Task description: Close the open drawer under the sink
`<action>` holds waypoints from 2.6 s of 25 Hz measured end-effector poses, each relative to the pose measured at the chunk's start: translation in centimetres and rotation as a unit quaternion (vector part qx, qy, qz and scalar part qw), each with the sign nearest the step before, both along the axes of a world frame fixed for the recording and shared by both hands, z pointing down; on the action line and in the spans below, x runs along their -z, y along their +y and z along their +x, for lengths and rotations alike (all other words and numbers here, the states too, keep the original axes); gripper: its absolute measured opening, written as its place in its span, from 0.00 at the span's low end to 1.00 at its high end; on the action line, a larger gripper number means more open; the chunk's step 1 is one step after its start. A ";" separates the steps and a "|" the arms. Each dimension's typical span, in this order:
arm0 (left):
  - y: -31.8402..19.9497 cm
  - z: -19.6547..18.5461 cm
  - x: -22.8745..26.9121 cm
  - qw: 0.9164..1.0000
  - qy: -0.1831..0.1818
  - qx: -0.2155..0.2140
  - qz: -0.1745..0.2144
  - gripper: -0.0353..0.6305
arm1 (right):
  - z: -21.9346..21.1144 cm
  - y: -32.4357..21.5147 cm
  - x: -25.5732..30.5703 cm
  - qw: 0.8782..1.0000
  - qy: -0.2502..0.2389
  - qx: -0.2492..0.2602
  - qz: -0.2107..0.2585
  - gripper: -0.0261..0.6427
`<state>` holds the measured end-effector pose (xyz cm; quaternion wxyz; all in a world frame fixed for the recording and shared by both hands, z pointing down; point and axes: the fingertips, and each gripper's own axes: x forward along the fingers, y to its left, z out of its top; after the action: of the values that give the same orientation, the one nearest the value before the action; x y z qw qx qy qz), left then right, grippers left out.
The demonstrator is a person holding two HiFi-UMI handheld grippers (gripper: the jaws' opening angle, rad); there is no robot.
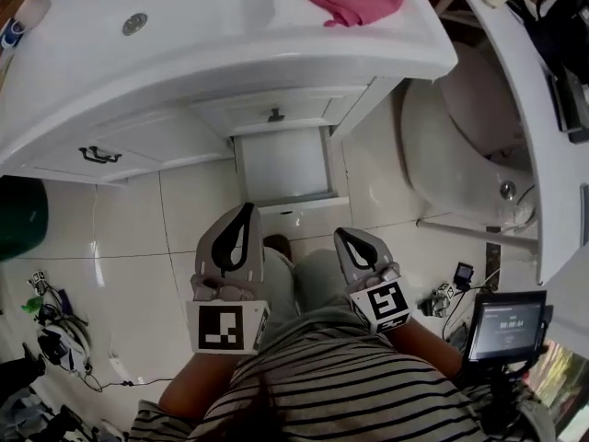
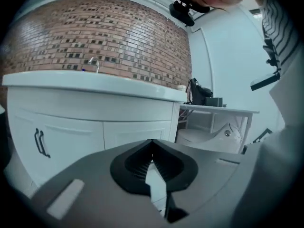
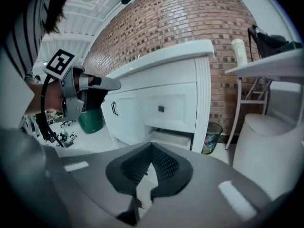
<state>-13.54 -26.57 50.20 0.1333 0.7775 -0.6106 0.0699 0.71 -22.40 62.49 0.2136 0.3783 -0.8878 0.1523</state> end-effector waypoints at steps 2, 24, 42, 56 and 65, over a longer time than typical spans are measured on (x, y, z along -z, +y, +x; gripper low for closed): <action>-0.4 -0.1 -3.9 1.000 0.013 0.011 -0.001 0.08 | -0.3 -0.3 -5.2 1.000 0.002 0.008 -0.001 0.04; 2.0 0.5 -9.9 0.999 -0.008 0.035 0.035 0.08 | -1.7 -2.6 -15.0 0.995 -0.045 -0.012 0.094 0.04; -0.3 -1.0 -11.7 0.999 -0.008 0.037 0.016 0.08 | -3.5 -10.6 -15.2 0.993 -0.040 -0.044 0.098 0.04; -0.9 -3.9 -12.8 0.998 0.009 0.064 -0.005 0.08 | -5.1 -19.1 -15.4 0.992 -0.025 -0.083 0.090 0.04; -0.7 -5.3 -12.5 0.997 0.005 0.081 0.000 0.08 | -5.7 -21.5 -15.4 0.993 -0.029 -0.090 0.071 0.04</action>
<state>-18.86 -27.28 62.68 0.1415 0.7256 -0.6711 0.0548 -4.96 -43.94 77.87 0.1452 0.4664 -0.8645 0.1182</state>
